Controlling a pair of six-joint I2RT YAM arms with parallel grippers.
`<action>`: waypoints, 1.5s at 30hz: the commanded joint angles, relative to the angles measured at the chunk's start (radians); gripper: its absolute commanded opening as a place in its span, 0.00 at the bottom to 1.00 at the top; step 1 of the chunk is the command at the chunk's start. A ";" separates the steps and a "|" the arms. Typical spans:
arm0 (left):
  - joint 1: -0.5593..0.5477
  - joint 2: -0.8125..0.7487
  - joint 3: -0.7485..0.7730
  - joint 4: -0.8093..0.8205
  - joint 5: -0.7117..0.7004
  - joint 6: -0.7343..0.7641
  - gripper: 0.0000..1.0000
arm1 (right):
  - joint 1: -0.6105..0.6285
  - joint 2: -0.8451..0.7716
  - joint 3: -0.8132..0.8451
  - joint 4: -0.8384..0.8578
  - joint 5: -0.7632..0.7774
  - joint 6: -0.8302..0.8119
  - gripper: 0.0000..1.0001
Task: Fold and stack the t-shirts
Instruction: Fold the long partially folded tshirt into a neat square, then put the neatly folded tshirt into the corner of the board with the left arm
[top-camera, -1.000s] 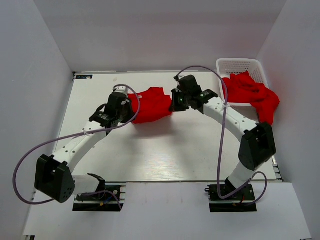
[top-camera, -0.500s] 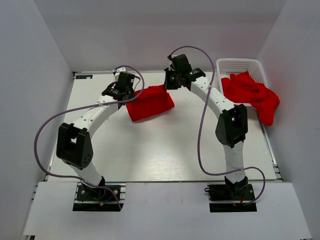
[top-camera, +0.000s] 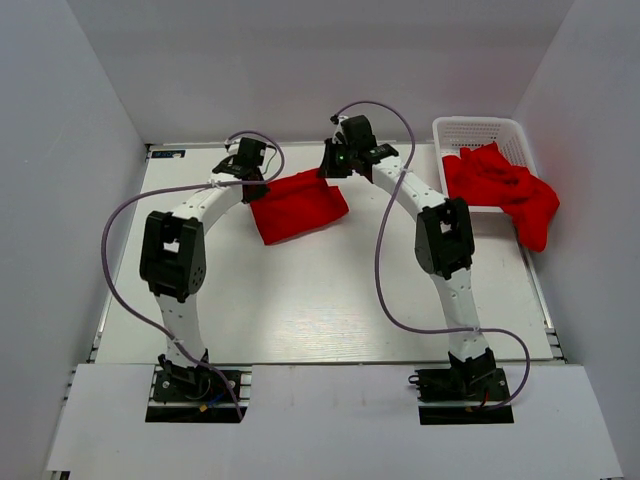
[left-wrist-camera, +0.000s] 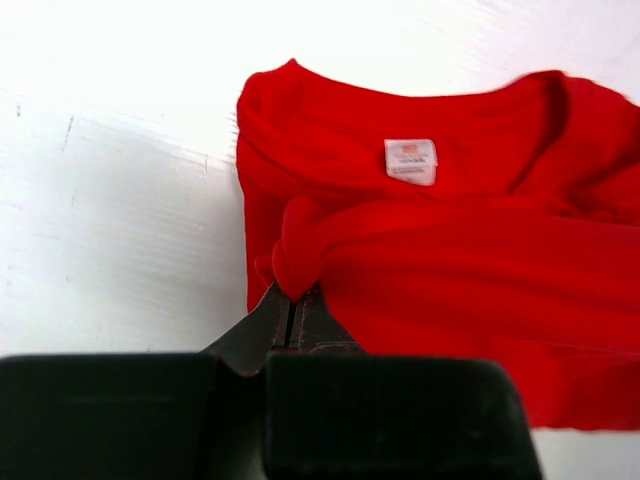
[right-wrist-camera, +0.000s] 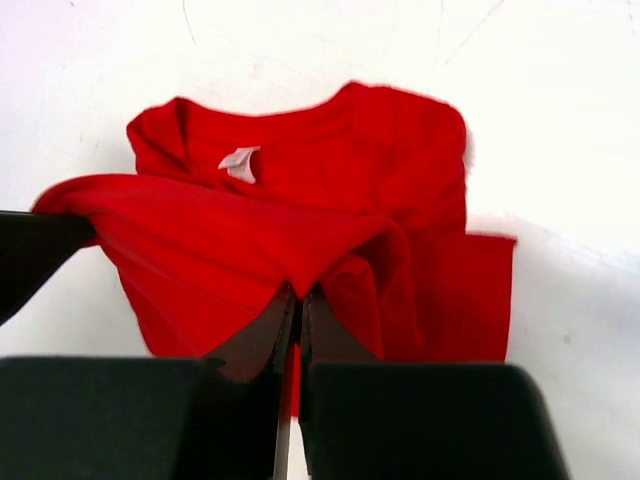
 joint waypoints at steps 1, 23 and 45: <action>0.034 0.019 0.043 0.013 -0.017 0.004 0.00 | -0.031 0.041 0.014 0.168 -0.020 0.001 0.00; 0.063 -0.052 -0.089 0.145 0.150 0.159 0.99 | -0.032 -0.162 -0.222 0.160 0.063 -0.149 0.90; 0.063 0.163 -0.135 0.446 0.327 0.371 0.39 | -0.038 -0.527 -0.742 0.212 0.164 -0.125 0.90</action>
